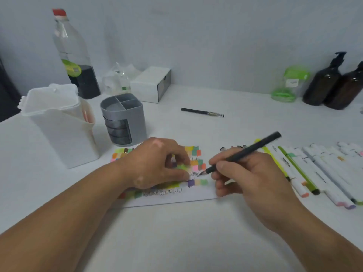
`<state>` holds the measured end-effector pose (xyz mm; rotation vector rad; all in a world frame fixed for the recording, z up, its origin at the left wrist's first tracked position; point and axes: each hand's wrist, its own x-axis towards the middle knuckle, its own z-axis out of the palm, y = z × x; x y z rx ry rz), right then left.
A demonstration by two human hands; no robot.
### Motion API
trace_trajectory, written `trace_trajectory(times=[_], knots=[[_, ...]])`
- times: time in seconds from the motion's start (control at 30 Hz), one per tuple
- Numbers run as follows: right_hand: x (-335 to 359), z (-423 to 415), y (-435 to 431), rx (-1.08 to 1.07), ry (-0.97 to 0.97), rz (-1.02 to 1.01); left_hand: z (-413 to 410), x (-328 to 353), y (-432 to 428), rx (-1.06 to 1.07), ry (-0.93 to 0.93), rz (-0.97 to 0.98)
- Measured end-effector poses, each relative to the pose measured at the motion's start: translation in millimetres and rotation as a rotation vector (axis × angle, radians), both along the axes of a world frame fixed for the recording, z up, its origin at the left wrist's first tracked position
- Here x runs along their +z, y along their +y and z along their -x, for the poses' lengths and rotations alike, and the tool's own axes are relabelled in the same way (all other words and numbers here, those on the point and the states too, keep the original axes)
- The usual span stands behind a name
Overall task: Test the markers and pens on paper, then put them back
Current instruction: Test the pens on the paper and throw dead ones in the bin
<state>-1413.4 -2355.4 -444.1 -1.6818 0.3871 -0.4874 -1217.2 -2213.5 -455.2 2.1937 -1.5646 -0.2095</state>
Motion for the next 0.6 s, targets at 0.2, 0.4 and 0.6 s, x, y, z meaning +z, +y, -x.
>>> trace_trajectory(times=[0.2,0.4,0.6], knots=[[-13.1,-16.0,18.9,0.04,0.103,0.126,-7.2,3.3,0.3,-0.04,0.035,-0.081],[-19.5,-22.4,20.5,0.056,0.155,0.206,-5.0,2.1,-3.9,-0.018,0.039,-0.095],[-18.2,-23.8,23.5,0.012,0.207,0.256,-3.8,3.3,-3.9,-0.013,0.047,-0.107]])
